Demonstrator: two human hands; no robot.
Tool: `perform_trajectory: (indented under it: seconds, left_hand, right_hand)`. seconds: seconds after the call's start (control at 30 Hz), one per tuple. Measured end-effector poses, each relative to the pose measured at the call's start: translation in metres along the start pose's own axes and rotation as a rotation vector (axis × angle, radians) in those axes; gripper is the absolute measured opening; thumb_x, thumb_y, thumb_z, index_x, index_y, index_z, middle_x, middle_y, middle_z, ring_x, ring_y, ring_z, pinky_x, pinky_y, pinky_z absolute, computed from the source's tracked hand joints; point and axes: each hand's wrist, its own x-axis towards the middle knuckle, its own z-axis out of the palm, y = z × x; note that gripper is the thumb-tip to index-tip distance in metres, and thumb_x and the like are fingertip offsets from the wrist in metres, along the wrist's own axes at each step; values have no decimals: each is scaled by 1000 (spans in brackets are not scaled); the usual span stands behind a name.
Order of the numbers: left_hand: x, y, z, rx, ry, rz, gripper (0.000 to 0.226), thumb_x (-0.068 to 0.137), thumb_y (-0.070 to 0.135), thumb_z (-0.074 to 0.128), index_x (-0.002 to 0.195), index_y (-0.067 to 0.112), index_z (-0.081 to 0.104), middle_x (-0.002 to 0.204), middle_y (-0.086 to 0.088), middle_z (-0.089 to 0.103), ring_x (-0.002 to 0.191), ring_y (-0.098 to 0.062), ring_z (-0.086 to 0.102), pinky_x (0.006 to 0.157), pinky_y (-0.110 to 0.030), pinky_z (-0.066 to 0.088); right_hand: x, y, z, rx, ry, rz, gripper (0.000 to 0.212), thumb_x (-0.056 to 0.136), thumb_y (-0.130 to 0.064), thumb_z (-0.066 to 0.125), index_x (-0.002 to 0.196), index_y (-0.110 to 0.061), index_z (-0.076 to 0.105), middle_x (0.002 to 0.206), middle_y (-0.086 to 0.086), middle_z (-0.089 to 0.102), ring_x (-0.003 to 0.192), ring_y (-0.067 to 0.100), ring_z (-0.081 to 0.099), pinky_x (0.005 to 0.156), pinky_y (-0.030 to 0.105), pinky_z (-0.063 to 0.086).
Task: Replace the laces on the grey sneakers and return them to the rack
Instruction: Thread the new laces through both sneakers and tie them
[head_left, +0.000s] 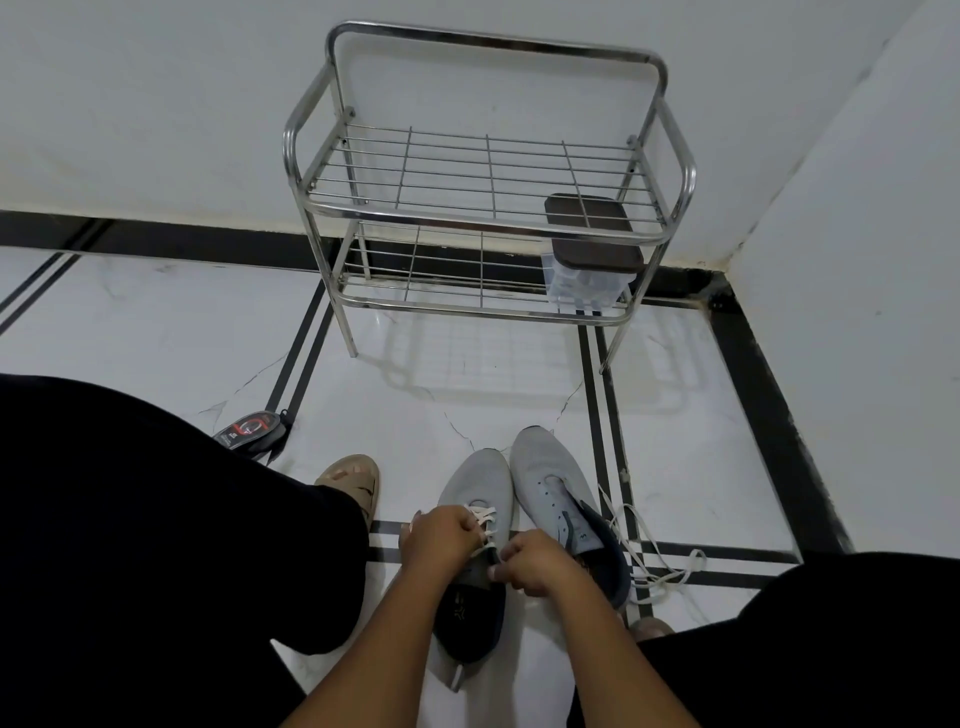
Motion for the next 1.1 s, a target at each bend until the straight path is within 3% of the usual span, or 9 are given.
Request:
perform_trajectory:
  seconds: [0.13,0.43,0.57,0.77,0.93,1.1]
  left_hand:
    - [-5,-6,13,141,50,6,19,84,39,60,96,33,75,111,2,64,111,-23,57,98,-36,43]
    - [-4,-11,27,80,46,-31,16,82,38,64,89,32,76,109,5,62,114,-21,52,103,-39,36]
    - [-3,-10,26,75,43,-9,14,81,37,64,86,32,76,107,5,64,114,-20,52,106,-37,30]
    - [-4,-5,25,142,13,33,18,84,34,59,89,28,76,110,3,62,119,-22,49,113,-46,25]
    - [-3,-5,30,197,27,27,26,88,35,52,105,23,69,118,3,52,123,-22,42,115,-47,21]
    - [-4,-4,36,159,61,74,23,88,32,51,98,22,69,115,3,53,120,-21,43,115,-47,20]
  right_hand:
    - [5,14,18,115,100,-31,18,85,-9,59,98,-7,71,87,8,65,92,28,65,85,39,55]
    - [16,19,20,185,80,-6,21,85,-5,55,98,-1,71,80,9,60,81,22,57,81,41,56]
    - [17,19,20,168,72,-1,19,85,-6,56,96,-4,71,81,8,61,84,23,59,84,42,56]
    - [16,18,19,157,57,5,15,83,-6,56,86,-11,69,81,9,61,83,23,59,85,43,55]
    - [15,17,19,195,50,7,21,84,-5,55,98,-2,71,84,10,62,85,23,59,86,43,55]
    - [11,14,15,421,5,110,22,88,-4,54,104,-4,70,100,16,69,94,26,66,76,34,57]
